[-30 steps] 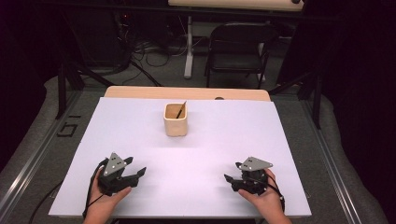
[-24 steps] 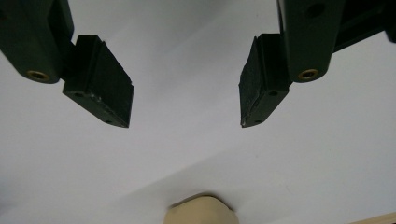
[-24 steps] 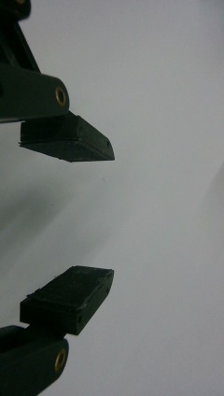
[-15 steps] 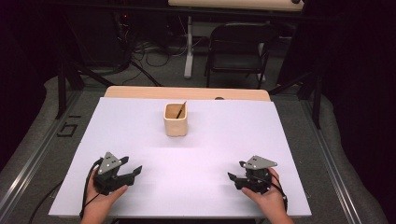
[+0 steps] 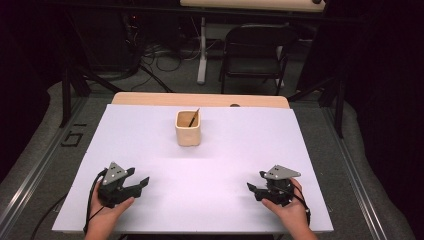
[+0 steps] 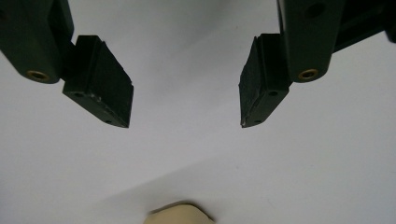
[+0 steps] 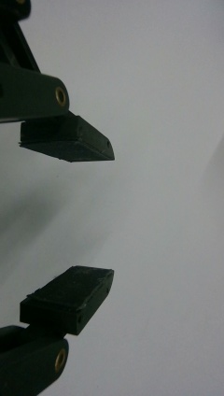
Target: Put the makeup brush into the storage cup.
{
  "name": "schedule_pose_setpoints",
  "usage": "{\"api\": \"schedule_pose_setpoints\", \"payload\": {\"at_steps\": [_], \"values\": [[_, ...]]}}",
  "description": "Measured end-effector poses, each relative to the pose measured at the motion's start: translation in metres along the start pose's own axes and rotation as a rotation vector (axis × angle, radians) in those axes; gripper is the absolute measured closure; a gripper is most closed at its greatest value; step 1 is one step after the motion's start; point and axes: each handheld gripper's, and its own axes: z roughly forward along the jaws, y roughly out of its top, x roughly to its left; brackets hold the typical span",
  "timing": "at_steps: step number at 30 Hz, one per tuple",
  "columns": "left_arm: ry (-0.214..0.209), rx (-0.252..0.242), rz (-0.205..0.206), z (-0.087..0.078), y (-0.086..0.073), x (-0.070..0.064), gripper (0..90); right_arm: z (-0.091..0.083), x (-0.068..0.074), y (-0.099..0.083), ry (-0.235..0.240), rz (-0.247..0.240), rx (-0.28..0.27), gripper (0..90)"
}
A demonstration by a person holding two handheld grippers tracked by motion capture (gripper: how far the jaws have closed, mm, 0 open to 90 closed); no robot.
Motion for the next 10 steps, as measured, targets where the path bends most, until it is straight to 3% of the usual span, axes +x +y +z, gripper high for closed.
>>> {"api": "schedule_pose_setpoints", "payload": {"at_steps": [10], "values": [[0.004, -0.008, -0.007, -0.0018, 0.0006, 0.0025, 35.3, -0.0003, -0.0020, -0.0005, -0.007, 0.005, -0.003, 35.5]]}}
